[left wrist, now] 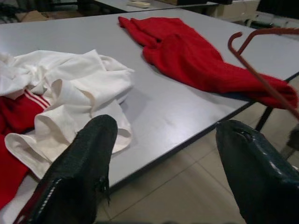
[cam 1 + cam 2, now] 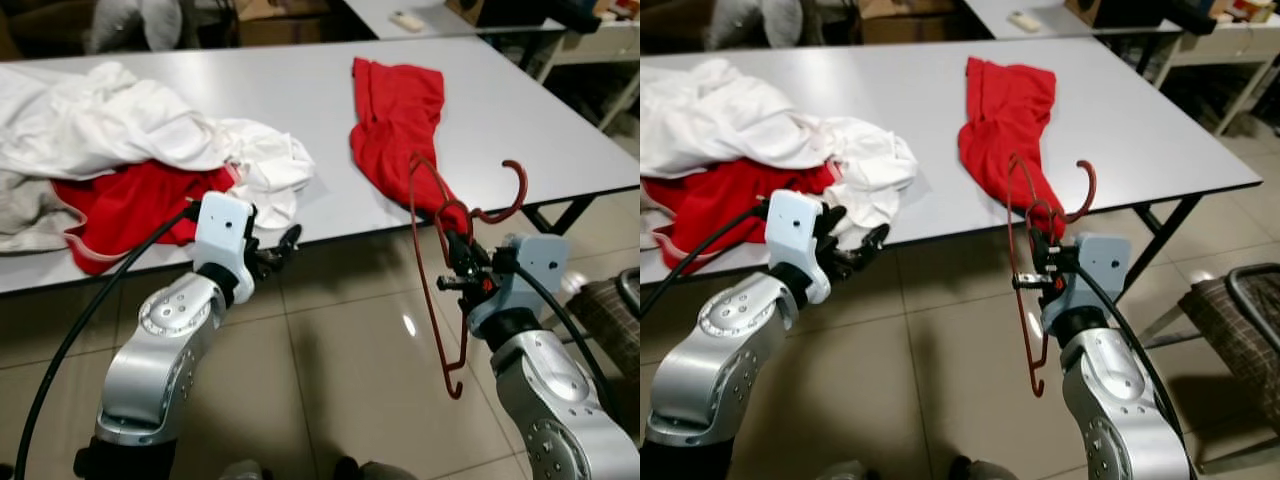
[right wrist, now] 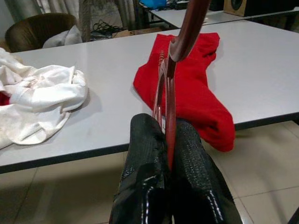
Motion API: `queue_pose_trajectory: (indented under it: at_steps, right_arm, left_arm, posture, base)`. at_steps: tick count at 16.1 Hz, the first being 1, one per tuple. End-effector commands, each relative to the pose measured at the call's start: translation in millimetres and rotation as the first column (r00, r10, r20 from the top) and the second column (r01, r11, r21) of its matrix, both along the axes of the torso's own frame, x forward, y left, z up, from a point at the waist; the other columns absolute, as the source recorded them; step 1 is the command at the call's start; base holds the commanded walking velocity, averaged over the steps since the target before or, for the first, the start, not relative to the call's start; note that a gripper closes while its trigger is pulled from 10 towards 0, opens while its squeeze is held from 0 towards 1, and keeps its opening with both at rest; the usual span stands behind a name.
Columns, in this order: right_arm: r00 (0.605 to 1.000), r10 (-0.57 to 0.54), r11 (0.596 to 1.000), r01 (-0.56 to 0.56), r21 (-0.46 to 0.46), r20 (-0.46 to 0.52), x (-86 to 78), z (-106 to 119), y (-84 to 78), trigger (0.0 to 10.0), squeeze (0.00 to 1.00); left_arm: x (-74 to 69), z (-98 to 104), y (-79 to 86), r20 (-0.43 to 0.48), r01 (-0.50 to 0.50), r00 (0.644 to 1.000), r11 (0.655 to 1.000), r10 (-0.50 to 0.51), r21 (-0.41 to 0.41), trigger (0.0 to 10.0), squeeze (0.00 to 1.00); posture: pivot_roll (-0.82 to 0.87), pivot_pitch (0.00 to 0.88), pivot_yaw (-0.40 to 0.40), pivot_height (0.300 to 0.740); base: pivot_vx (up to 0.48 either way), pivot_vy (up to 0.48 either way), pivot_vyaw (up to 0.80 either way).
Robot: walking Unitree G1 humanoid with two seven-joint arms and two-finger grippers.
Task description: Hang hanger
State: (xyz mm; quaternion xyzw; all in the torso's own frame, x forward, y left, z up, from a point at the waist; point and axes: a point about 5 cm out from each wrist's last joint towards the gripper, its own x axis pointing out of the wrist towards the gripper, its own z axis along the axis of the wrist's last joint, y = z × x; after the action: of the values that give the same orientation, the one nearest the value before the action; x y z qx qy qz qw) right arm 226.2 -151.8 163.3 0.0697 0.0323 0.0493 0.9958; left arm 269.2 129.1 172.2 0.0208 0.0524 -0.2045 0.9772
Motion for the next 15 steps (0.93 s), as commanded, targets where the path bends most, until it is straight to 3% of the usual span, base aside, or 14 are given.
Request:
queue_pose_trajectory:
  at_steps: [1, 8, 15]
  right_arm:
    - [1.000, 0.000, 1.000, 0.000, -0.008, -0.001, 0.3, -0.8, -0.4, 10.0, 0.00]
    - [1.000, -0.002, 1.000, 0.002, -0.010, 0.001, 2.0, -2.6, 1.0, 10.0, 0.00]
    - [1.000, -0.005, 1.000, 0.005, -0.010, 0.009, 5.0, -3.6, 1.1, 10.0, 0.00]
  left_arm:
    - [-1.6, 0.0, 2.8, -0.003, -0.008, 1.000, 1.000, 0.008, 0.000, 10.0, 1.00]
    - [2.6, -0.5, 5.0, 0.009, -0.039, 0.999, 0.999, 0.039, 0.014, 10.0, 1.00]
    - [7.2, 1.0, 4.2, 0.030, -0.034, 0.999, 0.999, 0.034, 0.022, 10.0, 1.00]
  posture:
    - [0.01, 0.058, -0.024, 0.740]
    - [0.01, 0.041, -0.013, 0.740]
    - [0.02, 0.017, -0.012, 0.740]
  base:
    - [0.000, 0.000, 0.00]
    - [0.000, 0.000, 0.00]
    - [0.000, 0.332, 0.00]
